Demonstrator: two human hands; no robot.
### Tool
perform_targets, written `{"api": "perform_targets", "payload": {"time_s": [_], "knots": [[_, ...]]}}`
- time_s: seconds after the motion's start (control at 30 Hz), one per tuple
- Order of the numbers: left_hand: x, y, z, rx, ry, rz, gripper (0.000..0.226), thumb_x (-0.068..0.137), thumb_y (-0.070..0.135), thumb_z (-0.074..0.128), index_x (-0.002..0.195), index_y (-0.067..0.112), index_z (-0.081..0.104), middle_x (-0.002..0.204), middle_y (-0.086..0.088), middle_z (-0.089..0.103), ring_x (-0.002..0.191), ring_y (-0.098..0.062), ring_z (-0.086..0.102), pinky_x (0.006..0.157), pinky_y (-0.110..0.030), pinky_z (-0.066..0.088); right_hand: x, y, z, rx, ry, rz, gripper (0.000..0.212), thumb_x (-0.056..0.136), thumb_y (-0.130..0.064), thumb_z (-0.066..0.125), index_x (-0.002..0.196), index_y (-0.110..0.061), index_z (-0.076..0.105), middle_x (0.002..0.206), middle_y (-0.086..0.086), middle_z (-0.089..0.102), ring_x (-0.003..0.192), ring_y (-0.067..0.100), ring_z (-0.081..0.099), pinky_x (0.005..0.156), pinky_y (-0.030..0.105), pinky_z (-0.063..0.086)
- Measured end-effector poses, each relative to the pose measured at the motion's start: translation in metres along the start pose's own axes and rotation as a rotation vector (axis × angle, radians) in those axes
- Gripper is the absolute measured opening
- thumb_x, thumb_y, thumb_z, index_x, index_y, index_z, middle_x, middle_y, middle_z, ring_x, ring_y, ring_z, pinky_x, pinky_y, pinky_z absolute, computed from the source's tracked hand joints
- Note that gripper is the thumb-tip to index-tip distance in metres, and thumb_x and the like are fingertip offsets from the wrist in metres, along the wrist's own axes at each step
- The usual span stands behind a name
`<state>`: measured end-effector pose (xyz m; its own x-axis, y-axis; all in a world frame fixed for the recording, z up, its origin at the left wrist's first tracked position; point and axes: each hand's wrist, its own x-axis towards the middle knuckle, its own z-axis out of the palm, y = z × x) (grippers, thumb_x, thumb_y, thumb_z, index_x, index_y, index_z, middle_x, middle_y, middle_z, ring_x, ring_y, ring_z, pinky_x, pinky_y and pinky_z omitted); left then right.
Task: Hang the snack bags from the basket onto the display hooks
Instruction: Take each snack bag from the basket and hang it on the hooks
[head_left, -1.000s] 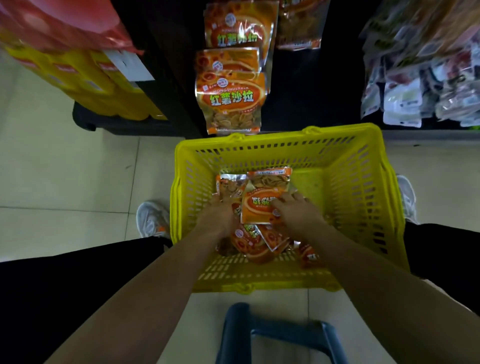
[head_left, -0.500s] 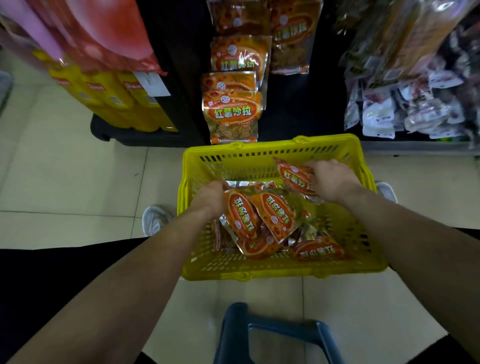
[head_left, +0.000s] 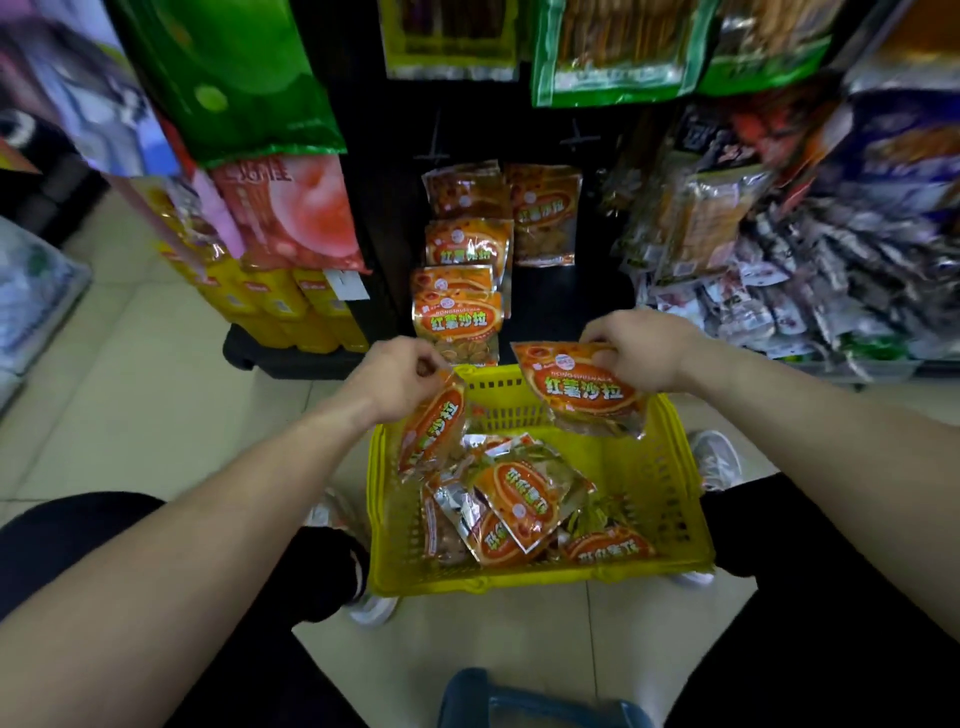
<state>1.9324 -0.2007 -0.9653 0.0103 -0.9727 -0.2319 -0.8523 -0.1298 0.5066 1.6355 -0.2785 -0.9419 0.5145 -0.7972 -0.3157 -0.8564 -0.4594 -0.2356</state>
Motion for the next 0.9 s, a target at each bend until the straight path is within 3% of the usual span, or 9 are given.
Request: {"api": "perform_targets", "payload": {"time_s": [0.17,0.3,0.37,0.5,0.6,0.77,0.9], "knots": [[-0.001,0.013,-0.029,-0.147,0.060,-0.013,0.004,0.090,0.024,0.073,0.088,0.026,0.070,0.088,0.000,0.072,0.084,-0.015,0.069,0.069,-0.027,0.053,-0.015,-0.009,-0.022,0.044,-0.014,-0.072,0.006,0.092,-0.031,0.063,0.087,-0.036,0.063,0.091,-0.012,0.065,0.092,0.016,0.059,0.080,0.035,0.049],[-0.001,0.023,-0.031,-0.270,0.023,-0.004,0.004,0.089,0.026,0.074,0.089,0.027,0.070,0.090,-0.003,0.074,0.081,-0.014,0.070,0.068,-0.025,0.051,-0.016,-0.020,-0.009,0.138,-0.039,-0.103,0.005,0.092,-0.029,0.065,0.092,-0.030,0.070,0.095,-0.010,0.070,0.095,0.015,0.063,0.083,0.035,0.050],[-0.001,0.029,-0.026,-0.311,-0.013,0.014,0.010,0.089,0.027,0.074,0.083,0.034,0.070,0.083,0.003,0.074,0.074,-0.005,0.069,0.063,-0.022,0.049,-0.007,-0.030,-0.002,0.113,-0.018,-0.122,0.007,0.091,-0.033,0.064,0.096,-0.031,0.070,0.096,-0.011,0.068,0.100,0.017,0.060,0.086,0.038,0.050],[0.001,0.039,-0.014,-0.368,-0.069,0.046,0.014,0.087,0.023,0.077,0.080,0.034,0.071,0.071,0.012,0.073,0.066,0.003,0.067,0.056,-0.010,0.045,0.011,-0.043,0.007,0.138,0.084,-0.140,0.006,0.086,-0.042,0.068,0.088,-0.040,0.063,0.091,-0.014,0.065,0.096,0.013,0.053,0.078,0.034,0.046],[0.007,0.048,-0.011,-0.414,-0.116,0.095,0.010,0.088,0.018,0.075,0.085,0.027,0.073,0.069,0.013,0.074,0.058,0.005,0.065,0.052,-0.008,0.043,0.021,-0.044,0.008,0.225,0.145,-0.116,0.023,0.077,-0.045,0.076,0.081,-0.040,0.054,0.083,-0.015,0.063,0.086,0.010,0.051,0.069,0.032,0.041],[0.025,0.056,-0.009,-0.436,-0.087,0.124,0.014,0.090,0.019,0.073,0.084,0.032,0.073,0.074,0.010,0.075,0.070,0.000,0.070,0.061,-0.012,0.050,0.039,-0.044,-0.001,0.279,0.168,-0.121,0.019,0.076,-0.047,0.078,0.084,-0.039,0.063,0.079,-0.016,0.063,0.087,0.011,0.060,0.071,0.034,0.051],[0.036,0.054,-0.008,-0.477,-0.078,0.135,0.010,0.092,0.022,0.071,0.087,0.031,0.073,0.076,0.007,0.077,0.074,-0.005,0.073,0.065,-0.016,0.053,0.049,-0.042,0.000,0.261,0.217,-0.107,0.029,0.073,-0.054,0.077,0.075,-0.034,0.057,0.079,-0.011,0.065,0.078,0.012,0.062,0.065,0.035,0.052]]}}
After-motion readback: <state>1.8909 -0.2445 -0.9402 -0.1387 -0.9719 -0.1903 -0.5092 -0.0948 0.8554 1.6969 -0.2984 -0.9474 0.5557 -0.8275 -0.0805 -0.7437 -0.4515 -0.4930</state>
